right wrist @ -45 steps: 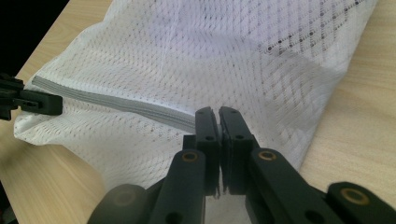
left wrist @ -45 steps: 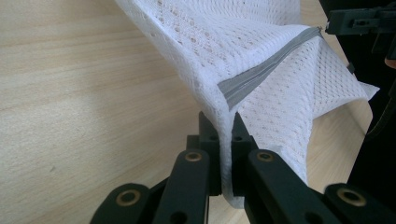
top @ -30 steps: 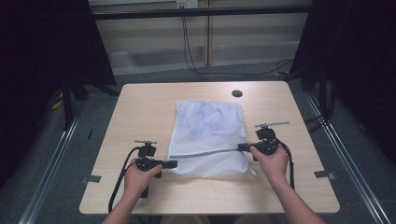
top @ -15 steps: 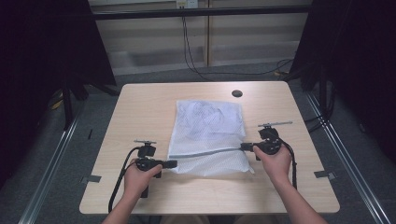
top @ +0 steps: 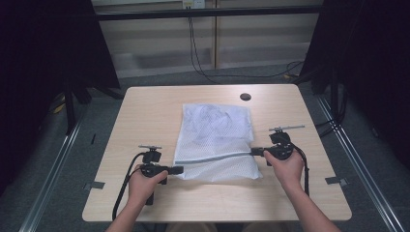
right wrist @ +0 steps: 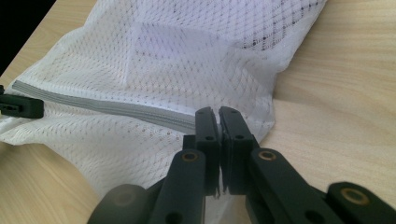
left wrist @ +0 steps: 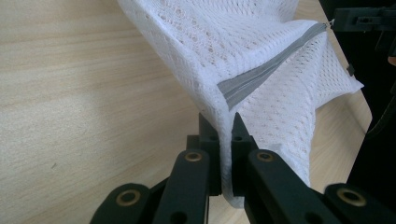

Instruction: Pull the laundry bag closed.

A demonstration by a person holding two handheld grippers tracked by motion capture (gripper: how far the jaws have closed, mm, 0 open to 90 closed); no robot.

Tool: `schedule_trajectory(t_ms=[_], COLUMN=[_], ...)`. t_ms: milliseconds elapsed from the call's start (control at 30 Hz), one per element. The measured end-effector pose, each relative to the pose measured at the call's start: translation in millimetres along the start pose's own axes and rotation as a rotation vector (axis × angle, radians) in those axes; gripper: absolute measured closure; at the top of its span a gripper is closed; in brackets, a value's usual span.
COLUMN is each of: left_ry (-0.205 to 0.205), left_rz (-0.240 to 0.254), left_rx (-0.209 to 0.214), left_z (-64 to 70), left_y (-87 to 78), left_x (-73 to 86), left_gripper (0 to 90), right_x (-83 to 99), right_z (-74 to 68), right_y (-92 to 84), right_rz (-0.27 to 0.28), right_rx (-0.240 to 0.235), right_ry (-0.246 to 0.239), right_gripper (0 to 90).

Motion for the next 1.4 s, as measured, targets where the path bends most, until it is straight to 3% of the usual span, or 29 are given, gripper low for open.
schedule_trajectory(t_ms=[767, 867, 1267, 1400], left_ry=[0.000, -0.009, 0.014, 0.000], left_rz=[-0.014, -0.005, 0.006, 0.025], left_rx=[-0.003, -0.003, -0.002, 0.038], left_z=[2.3, 1.5, 2.6, 1.7], left_y=[0.1, -1.1, -2.6, -3.4], left_x=[3.1, 3.7, 4.6, 4.7], left_gripper=[89.2, 89.2, 88.9, 86.9], right_x=[3.5, 3.2, 5.5, 6.0], right_z=[6.0, 5.9, 7.9, 8.4], right_y=[-6.2, -6.6, -5.3, -4.9], right_rz=[0.002, -0.001, -0.001, 0.004], right_rx=[0.016, 0.038, -0.006, -0.013], right_ry=[0.004, -0.013, 0.016, 0.016], right_gripper=[86.8, 86.8, 86.7, 86.6])
Point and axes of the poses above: each handheld gripper's, and its own axes: y roughly forward along the jaws, x roughly out of its underside, z roughly to its right, the point moved 2 cm from there along y, roughly forward along the jaws, and after that the axes turned 8 degrees about -y, right-handed, at the moved point
